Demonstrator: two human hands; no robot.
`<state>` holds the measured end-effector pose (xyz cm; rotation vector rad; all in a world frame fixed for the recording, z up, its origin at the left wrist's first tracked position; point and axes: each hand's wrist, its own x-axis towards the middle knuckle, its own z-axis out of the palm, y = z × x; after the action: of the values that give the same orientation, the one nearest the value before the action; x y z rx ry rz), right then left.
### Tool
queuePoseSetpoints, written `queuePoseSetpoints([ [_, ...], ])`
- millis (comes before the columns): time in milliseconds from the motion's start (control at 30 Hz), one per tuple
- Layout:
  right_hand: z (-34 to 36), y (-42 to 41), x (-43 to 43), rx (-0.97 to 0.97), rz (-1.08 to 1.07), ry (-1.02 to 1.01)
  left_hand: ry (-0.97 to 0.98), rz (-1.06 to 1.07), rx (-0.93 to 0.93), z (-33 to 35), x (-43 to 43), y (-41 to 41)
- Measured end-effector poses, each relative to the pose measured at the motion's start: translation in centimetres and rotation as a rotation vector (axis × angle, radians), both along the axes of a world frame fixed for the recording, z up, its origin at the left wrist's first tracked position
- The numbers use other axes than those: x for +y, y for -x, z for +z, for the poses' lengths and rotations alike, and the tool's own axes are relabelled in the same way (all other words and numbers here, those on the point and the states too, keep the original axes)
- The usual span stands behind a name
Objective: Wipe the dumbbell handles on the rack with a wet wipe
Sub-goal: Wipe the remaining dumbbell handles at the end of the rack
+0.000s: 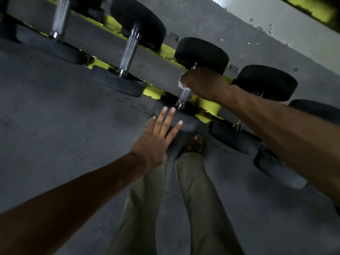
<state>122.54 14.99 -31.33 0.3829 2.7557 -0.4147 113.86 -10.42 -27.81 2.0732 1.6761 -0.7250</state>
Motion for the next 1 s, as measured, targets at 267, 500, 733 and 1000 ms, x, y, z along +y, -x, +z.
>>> queuePoseSetpoints([
  [267, -2.5, -3.4, -4.5, 0.198, -0.078, -0.051, 0.012, 0.003, 0.043, -0.1, 0.1, -0.5],
  [500, -3.9, -4.1, -9.6, 0.299, -1.175, 0.501, 0.006, -0.016, 0.029, -0.1, 0.1, -0.3],
  [733, -6.5, 0.9, -4.3, 0.602, -1.995, 1.482, 0.004, 0.006, -0.016, -0.5, -0.1, -0.1],
  [1000, -6.1, 1.5, -5.2, 0.94, -2.08, 1.533, -0.002, -0.032, -0.029, -0.1, 0.1, 0.2],
])
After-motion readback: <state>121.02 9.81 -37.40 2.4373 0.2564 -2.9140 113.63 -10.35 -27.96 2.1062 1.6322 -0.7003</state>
